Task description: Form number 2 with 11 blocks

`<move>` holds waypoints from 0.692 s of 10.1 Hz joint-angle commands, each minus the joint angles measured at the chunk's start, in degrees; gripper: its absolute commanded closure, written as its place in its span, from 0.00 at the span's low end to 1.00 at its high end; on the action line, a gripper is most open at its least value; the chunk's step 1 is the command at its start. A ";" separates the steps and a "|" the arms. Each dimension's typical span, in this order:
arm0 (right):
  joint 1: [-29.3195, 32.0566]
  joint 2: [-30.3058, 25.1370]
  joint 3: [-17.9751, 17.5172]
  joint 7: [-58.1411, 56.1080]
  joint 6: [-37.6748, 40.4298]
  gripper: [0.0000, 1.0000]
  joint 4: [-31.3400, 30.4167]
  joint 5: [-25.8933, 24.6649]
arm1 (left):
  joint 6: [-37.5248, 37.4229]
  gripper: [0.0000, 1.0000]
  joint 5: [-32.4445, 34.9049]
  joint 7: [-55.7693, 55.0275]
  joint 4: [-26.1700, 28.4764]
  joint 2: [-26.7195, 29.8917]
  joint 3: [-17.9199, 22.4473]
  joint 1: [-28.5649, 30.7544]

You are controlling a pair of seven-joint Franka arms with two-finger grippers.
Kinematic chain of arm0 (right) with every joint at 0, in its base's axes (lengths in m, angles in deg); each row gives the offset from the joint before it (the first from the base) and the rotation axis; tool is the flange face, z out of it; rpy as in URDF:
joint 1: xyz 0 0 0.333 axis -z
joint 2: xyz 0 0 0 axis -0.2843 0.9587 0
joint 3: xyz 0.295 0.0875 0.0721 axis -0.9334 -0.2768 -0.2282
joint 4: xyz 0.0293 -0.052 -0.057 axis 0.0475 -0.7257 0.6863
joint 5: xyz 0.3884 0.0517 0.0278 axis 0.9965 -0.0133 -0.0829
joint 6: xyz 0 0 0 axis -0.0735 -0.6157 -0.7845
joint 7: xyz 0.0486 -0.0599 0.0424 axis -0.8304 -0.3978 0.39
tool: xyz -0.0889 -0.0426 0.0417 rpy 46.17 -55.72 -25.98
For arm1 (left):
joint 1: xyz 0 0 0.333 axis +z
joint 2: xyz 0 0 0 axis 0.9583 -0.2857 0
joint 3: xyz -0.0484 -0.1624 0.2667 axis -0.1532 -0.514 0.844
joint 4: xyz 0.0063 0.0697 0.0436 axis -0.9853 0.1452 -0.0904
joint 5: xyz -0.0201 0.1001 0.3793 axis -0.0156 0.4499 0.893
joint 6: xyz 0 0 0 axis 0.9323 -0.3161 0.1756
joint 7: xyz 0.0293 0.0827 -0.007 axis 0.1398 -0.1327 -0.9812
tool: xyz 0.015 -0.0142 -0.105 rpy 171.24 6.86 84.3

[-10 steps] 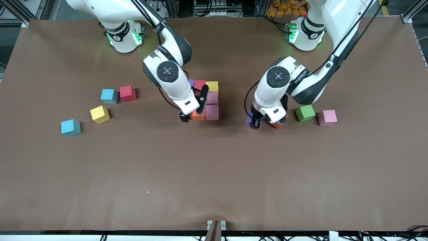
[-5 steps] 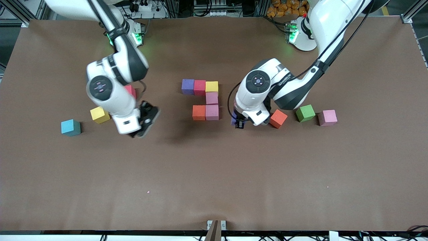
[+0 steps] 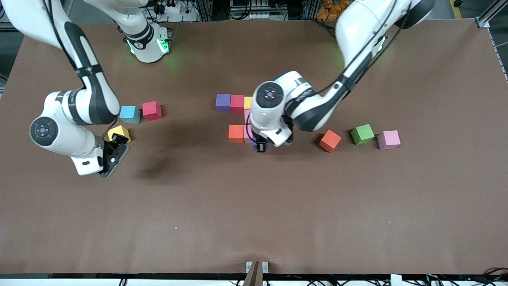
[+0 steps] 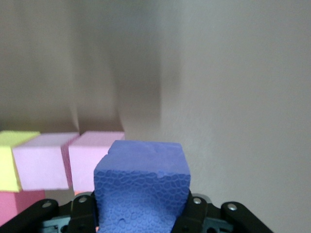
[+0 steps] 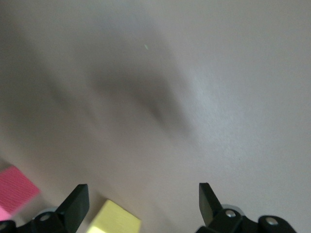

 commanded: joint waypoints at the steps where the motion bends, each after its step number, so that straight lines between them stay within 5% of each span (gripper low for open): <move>1: 3.35 1.67 -0.89 -13.95 -0.92 0.00 -0.08 -0.48 | -0.20 0.61 -1.14 -4.86 -6.39 -3.59 5.27 -7.92; 7: 11.71 1.05 -0.72 -43.23 -0.39 0.00 -0.78 -1.79 | 7.37 0.60 -1.14 -10.58 -6.57 -4.64 8.01 -14.97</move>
